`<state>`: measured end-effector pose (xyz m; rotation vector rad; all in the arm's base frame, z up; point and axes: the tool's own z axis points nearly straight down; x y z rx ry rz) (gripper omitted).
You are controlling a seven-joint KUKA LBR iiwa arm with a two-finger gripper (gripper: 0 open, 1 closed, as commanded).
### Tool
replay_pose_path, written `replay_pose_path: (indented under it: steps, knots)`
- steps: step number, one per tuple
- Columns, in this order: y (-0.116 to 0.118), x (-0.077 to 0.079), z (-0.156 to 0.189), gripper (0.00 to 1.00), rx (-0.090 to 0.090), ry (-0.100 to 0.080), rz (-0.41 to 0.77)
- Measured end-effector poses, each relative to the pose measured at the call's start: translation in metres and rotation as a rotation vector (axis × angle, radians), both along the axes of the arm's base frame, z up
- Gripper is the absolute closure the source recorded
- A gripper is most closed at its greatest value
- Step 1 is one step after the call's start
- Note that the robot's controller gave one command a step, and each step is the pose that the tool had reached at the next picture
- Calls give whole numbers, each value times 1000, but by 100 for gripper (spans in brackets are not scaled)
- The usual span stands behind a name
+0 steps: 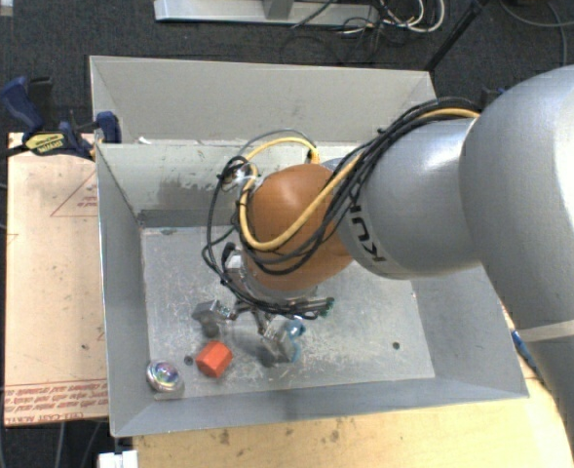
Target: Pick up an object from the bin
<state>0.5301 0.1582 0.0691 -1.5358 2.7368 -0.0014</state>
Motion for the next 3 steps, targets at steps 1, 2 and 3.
replay_pose_path:
  steps: [1,2,3]
  knots:
    - [49,-44,2,0,5,-2,10]
    - [11,19,4,0,2,-3,-116]
    - [47,-23,0,0,2,8,-131]
